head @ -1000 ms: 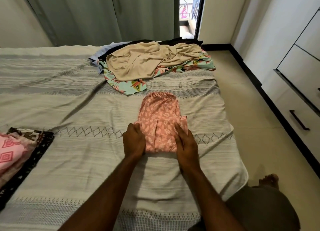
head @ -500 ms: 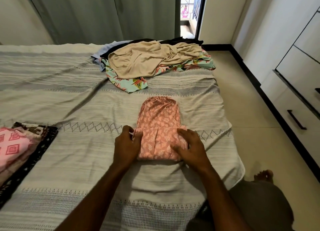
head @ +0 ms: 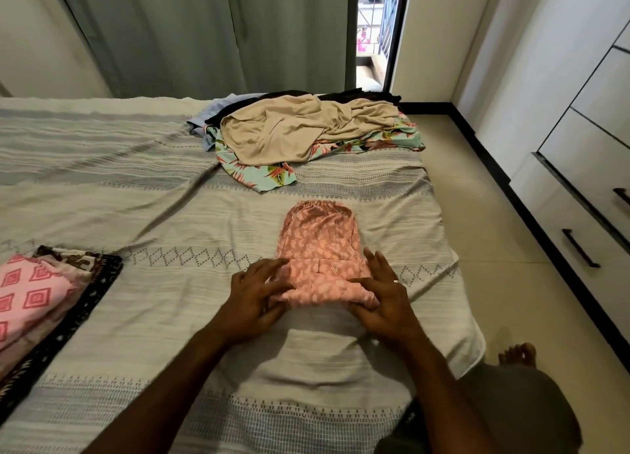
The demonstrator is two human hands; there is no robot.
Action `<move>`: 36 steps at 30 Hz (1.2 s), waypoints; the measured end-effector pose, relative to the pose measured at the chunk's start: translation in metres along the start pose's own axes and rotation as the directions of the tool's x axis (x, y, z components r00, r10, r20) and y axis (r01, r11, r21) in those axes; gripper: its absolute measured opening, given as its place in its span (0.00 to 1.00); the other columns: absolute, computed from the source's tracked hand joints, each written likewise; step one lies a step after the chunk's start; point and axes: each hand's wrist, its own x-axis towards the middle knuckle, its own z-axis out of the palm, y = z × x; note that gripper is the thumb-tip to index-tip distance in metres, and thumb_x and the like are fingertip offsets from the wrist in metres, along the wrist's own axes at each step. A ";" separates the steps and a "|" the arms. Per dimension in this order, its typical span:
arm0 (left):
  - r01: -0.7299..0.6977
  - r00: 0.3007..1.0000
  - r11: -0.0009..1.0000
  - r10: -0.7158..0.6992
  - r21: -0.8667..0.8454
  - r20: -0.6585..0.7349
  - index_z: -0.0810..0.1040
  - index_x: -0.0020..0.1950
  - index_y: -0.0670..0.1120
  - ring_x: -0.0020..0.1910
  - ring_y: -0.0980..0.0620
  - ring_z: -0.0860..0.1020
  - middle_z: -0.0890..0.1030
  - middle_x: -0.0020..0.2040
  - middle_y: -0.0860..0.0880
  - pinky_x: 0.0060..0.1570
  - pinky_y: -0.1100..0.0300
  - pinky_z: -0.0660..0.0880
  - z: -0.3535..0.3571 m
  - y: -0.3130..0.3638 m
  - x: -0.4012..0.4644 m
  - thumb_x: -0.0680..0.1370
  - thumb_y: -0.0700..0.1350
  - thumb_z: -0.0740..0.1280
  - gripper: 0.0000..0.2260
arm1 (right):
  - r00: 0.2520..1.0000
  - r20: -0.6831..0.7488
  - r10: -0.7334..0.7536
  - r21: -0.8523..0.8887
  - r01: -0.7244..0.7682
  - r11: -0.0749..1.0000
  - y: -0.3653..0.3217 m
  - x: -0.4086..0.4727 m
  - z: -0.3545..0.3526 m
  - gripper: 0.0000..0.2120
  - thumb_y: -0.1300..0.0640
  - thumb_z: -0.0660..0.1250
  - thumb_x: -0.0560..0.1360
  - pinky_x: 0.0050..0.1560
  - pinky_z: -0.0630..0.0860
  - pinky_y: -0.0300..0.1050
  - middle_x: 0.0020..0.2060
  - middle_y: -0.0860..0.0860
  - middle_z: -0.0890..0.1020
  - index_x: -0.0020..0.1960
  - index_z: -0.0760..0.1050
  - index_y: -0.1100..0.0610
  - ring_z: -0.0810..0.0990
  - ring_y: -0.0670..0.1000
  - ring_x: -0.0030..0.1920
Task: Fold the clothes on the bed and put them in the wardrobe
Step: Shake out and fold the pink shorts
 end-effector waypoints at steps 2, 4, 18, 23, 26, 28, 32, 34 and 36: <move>-0.010 1.000 0.982 0.007 -0.188 -0.014 0.84 0.59 0.50 0.69 0.54 0.73 0.79 0.66 0.54 0.60 0.45 0.71 -0.009 0.005 0.006 0.75 0.55 0.68 0.16 | 1.000 0.010 0.024 0.145 -0.025 0.989 -0.012 0.000 -0.005 0.24 0.39 0.72 0.68 0.74 0.62 0.44 0.70 0.45 0.76 0.62 0.81 0.47 0.67 0.45 0.75; 0.077 0.997 0.896 -0.065 -0.437 0.043 0.85 0.53 0.40 0.55 0.55 0.81 0.85 0.50 0.48 0.52 0.49 0.77 -0.023 0.010 0.012 0.76 0.54 0.69 0.17 | 0.997 0.023 0.076 0.232 -0.079 0.969 -0.024 -0.004 -0.012 0.18 0.39 0.72 0.69 0.62 0.76 0.50 0.56 0.44 0.85 0.56 0.84 0.44 0.82 0.47 0.60; 0.345 0.881 0.583 -0.471 -0.736 0.040 0.85 0.46 0.50 0.39 0.59 0.84 0.86 0.39 0.54 0.38 0.66 0.78 -0.004 0.043 -0.001 0.75 0.41 0.74 0.04 | 0.888 0.325 0.326 0.437 -0.447 0.781 -0.021 -0.018 -0.022 0.38 0.44 0.86 0.54 0.57 0.81 0.48 0.57 0.46 0.84 0.62 0.78 0.45 0.83 0.46 0.58; 0.262 0.904 0.562 -0.428 -0.785 -0.005 0.84 0.50 0.48 0.47 0.52 0.85 0.87 0.46 0.49 0.44 0.61 0.81 -0.021 0.050 -0.004 0.78 0.49 0.70 0.06 | 0.938 0.276 0.210 0.418 -0.314 0.852 -0.038 -0.018 -0.027 0.18 0.64 0.76 0.68 0.54 0.82 0.47 0.49 0.47 0.87 0.53 0.83 0.47 0.85 0.48 0.52; 0.236 0.907 0.548 -0.421 -0.802 -0.021 0.83 0.55 0.47 0.53 0.50 0.85 0.87 0.51 0.48 0.52 0.56 0.82 -0.025 0.050 -0.001 0.79 0.47 0.68 0.08 | 0.957 0.209 0.202 0.464 -0.279 0.841 -0.044 -0.018 -0.023 0.17 0.61 0.75 0.67 0.53 0.83 0.50 0.48 0.48 0.87 0.53 0.83 0.45 0.85 0.53 0.52; 0.234 0.887 0.568 -0.457 -0.789 -0.066 0.83 0.57 0.45 0.56 0.48 0.84 0.86 0.53 0.47 0.54 0.53 0.81 -0.021 0.047 0.004 0.80 0.52 0.69 0.12 | 0.953 0.164 0.256 0.456 -0.304 0.836 -0.046 -0.016 -0.014 0.20 0.63 0.78 0.68 0.54 0.83 0.52 0.49 0.46 0.87 0.55 0.81 0.45 0.85 0.48 0.52; 0.277 0.817 0.650 -0.547 -0.707 -0.183 0.81 0.54 0.44 0.49 0.60 0.82 0.85 0.47 0.51 0.48 0.63 0.76 -0.016 0.047 0.037 0.82 0.52 0.67 0.12 | 0.916 0.048 0.399 0.543 -0.359 0.759 -0.059 0.003 0.000 0.19 0.55 0.79 0.70 0.55 0.80 0.43 0.52 0.44 0.85 0.58 0.77 0.47 0.84 0.43 0.54; 0.331 0.807 0.725 -0.549 -0.604 -0.216 0.79 0.53 0.47 0.45 0.62 0.81 0.83 0.45 0.54 0.44 0.62 0.74 -0.015 0.046 0.061 0.81 0.54 0.66 0.11 | 0.879 -0.054 0.474 0.451 -0.402 0.797 -0.062 0.018 0.005 0.18 0.48 0.77 0.72 0.50 0.77 0.39 0.49 0.41 0.84 0.58 0.76 0.47 0.83 0.43 0.53; 0.475 0.768 0.746 -0.610 -0.467 -0.194 0.75 0.59 0.48 0.48 0.53 0.82 0.83 0.50 0.50 0.47 0.55 0.77 -0.011 0.036 0.080 0.78 0.61 0.68 0.19 | 0.823 -0.111 0.557 0.273 -0.514 0.813 -0.060 0.028 0.011 0.23 0.40 0.75 0.72 0.51 0.76 0.44 0.49 0.42 0.82 0.60 0.72 0.47 0.82 0.50 0.53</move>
